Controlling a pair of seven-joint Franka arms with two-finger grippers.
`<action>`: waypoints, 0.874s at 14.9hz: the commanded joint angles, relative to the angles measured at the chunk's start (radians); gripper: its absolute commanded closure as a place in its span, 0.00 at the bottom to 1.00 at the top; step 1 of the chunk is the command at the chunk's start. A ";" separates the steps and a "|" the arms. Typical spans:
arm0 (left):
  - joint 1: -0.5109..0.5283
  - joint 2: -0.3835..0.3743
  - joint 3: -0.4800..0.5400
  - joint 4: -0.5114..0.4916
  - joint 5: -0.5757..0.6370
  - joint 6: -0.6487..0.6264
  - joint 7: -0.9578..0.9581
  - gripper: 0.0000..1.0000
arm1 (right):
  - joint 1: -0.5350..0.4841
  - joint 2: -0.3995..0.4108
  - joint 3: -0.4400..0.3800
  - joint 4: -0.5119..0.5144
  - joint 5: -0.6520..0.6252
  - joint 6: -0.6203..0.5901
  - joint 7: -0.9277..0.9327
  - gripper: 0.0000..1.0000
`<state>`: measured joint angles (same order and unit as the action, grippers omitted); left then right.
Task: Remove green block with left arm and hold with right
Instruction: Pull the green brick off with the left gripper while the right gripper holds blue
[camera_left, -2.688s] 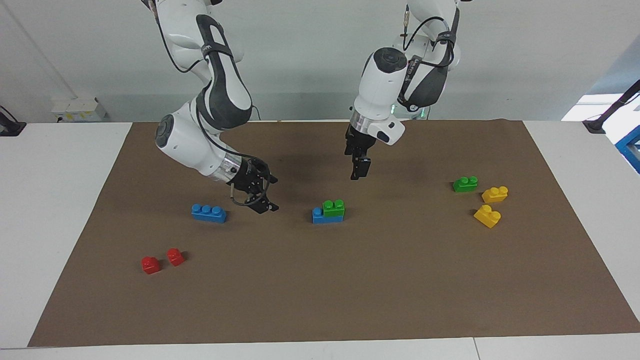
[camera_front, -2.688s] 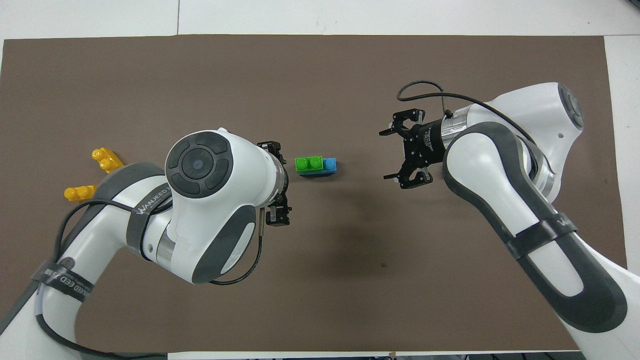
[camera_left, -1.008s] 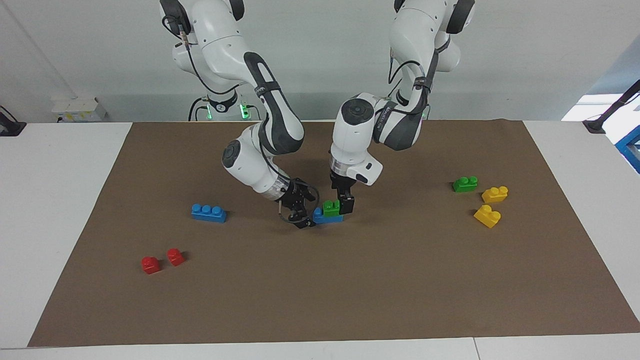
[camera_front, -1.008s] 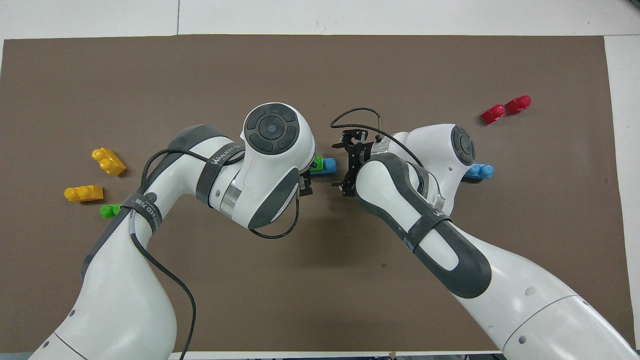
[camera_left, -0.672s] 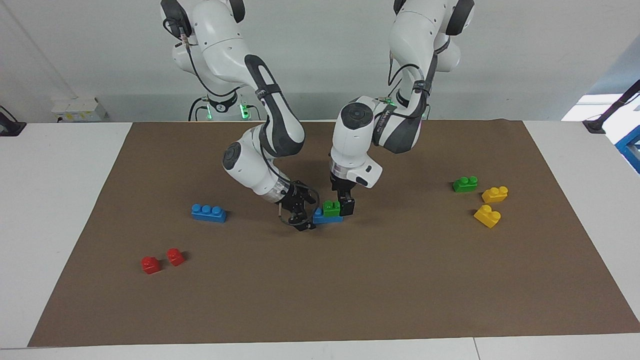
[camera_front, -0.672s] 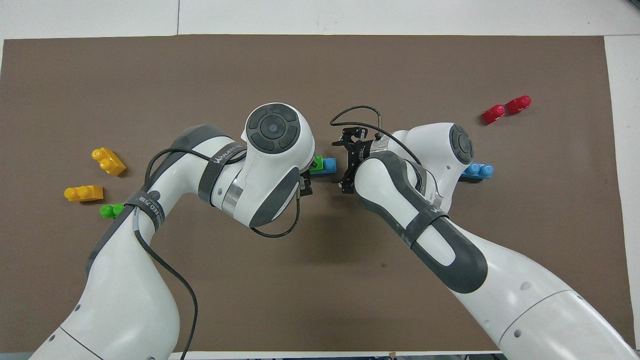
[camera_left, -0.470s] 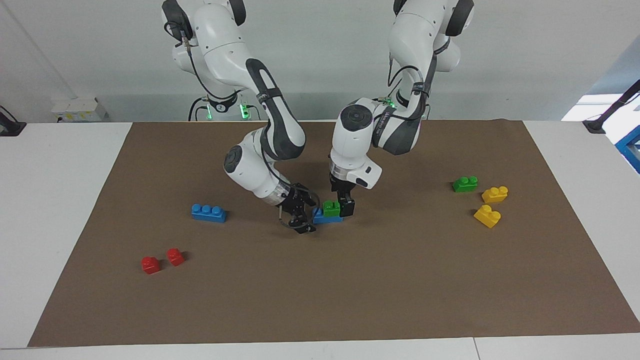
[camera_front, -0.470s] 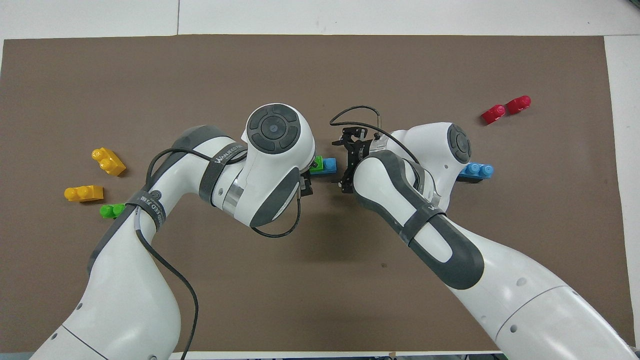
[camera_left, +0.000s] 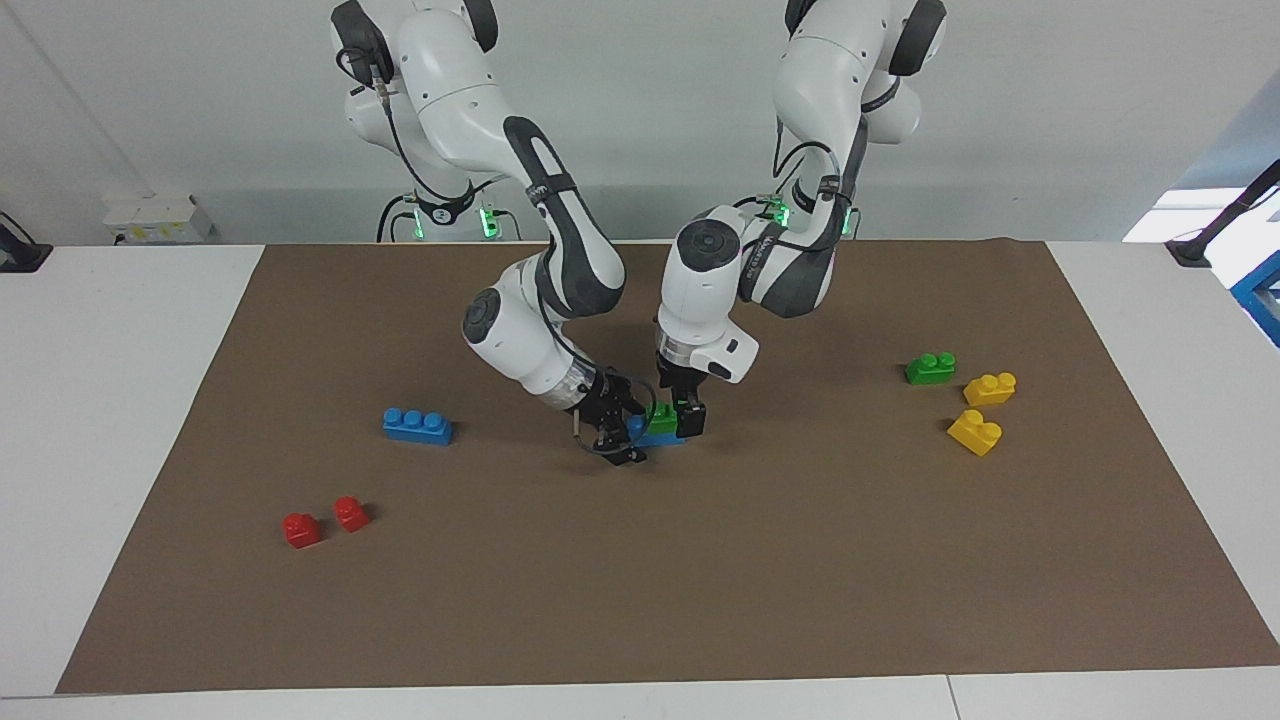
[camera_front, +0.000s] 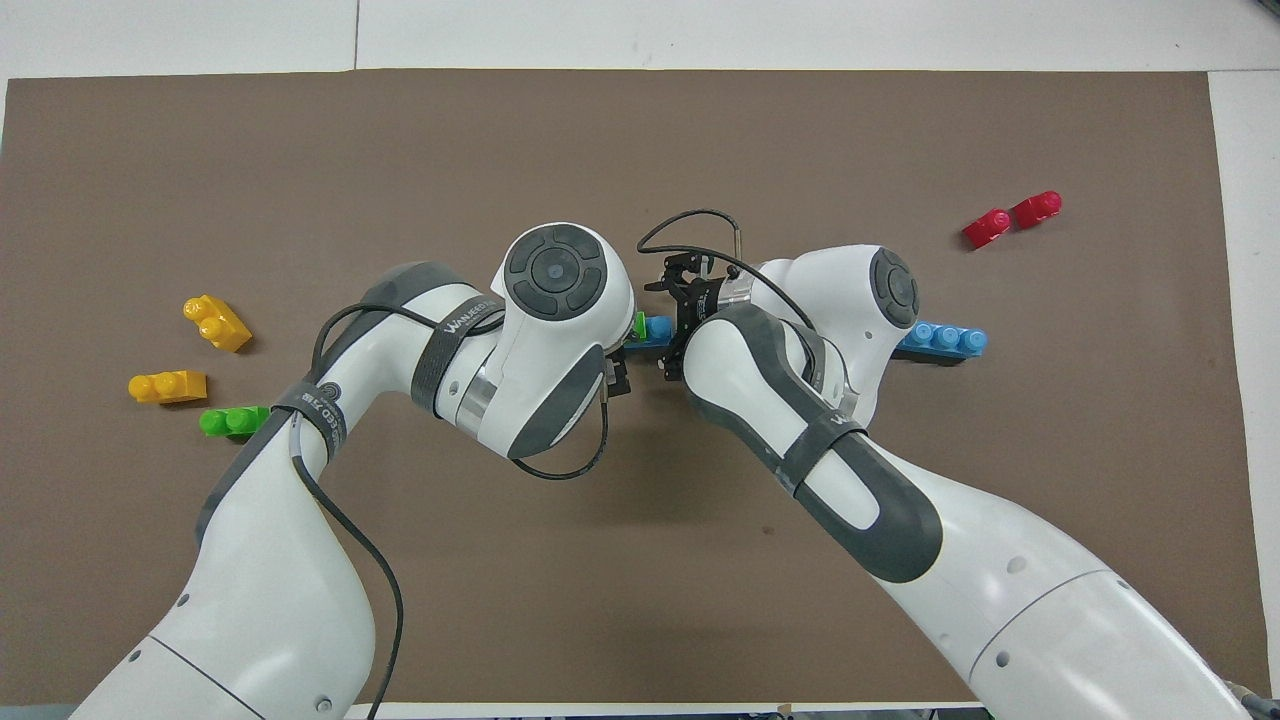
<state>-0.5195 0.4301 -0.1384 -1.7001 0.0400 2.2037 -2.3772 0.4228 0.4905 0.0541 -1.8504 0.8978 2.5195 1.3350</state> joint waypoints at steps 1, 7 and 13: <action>-0.013 -0.007 0.008 -0.027 0.023 0.019 -0.027 0.00 | 0.001 0.016 0.003 0.017 0.027 0.013 -0.008 0.22; -0.016 -0.008 0.008 -0.038 0.021 0.021 -0.028 0.00 | -0.004 0.016 0.001 0.016 0.026 0.002 -0.011 0.99; -0.020 -0.008 0.008 -0.038 0.023 0.039 -0.060 0.00 | -0.009 0.016 0.001 0.014 0.024 0.002 -0.017 1.00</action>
<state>-0.5226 0.4302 -0.1416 -1.7203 0.0427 2.2103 -2.3983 0.4220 0.4942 0.0532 -1.8477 0.8979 2.5191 1.3350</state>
